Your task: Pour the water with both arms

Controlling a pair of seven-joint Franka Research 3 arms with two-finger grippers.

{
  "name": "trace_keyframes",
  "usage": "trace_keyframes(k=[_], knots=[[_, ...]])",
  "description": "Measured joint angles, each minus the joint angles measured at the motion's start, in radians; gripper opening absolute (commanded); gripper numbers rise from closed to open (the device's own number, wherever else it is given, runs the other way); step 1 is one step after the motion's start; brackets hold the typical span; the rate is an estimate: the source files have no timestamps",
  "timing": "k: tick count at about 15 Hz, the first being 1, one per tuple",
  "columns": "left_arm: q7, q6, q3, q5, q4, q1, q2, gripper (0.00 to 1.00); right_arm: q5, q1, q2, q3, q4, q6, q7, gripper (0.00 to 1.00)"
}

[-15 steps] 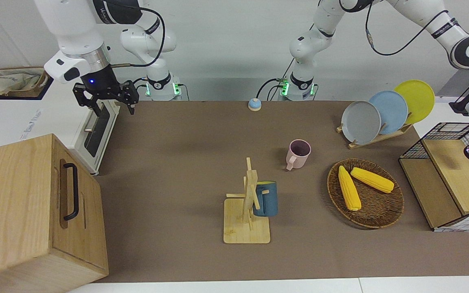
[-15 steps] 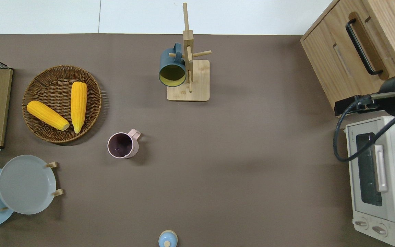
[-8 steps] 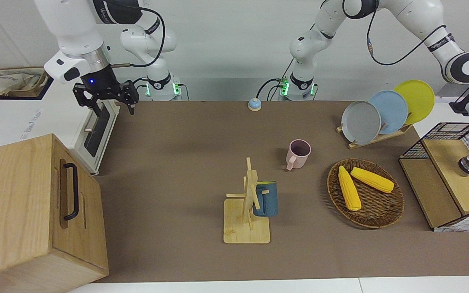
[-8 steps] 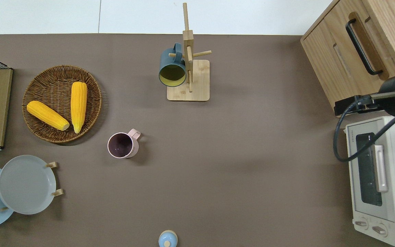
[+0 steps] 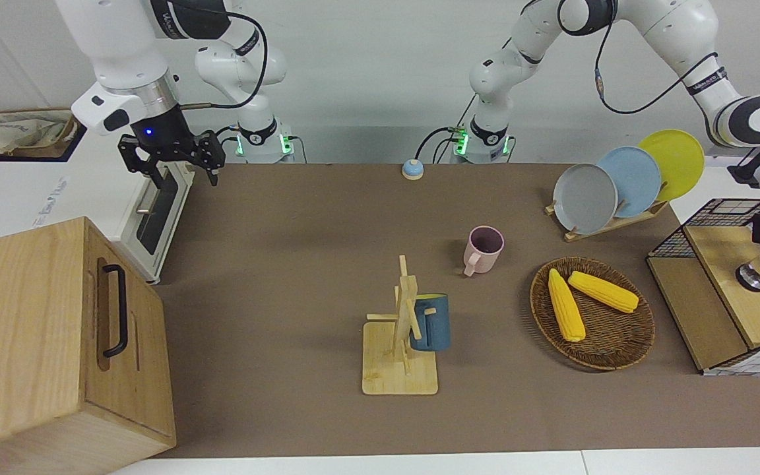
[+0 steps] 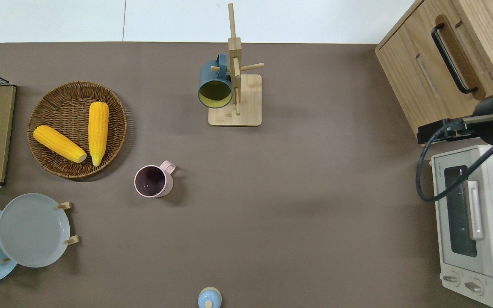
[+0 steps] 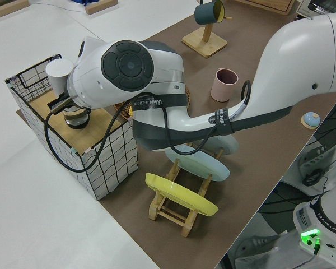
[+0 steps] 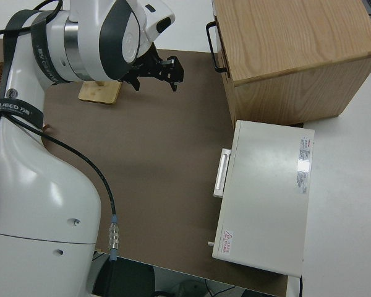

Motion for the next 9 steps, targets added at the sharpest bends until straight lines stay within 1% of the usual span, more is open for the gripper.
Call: trace_keyframes(k=[1, 7, 8, 9], knots=[[0.002, 0.000, 0.000, -0.002, 0.000, 0.000, 0.000, 1.00, 0.000, 0.000, 0.000, 0.000, 0.000, 0.000, 0.000, 0.992], [0.004, 0.002, 0.000, -0.003, 0.008, 0.000, 0.001, 1.00, 0.000, 0.000, 0.000, 0.000, 0.000, 0.000, 0.000, 0.992], [0.003, -0.001, 0.002, 0.013, 0.009, 0.000, 0.000, 1.00, 0.000, 0.000, 0.000, 0.000, 0.000, 0.000, 0.000, 0.992], [-0.021, -0.017, 0.005, 0.061, 0.012, 0.000, 0.000, 1.00, 0.000, 0.000, 0.000, 0.000, 0.000, 0.000, 0.000, 0.992]])
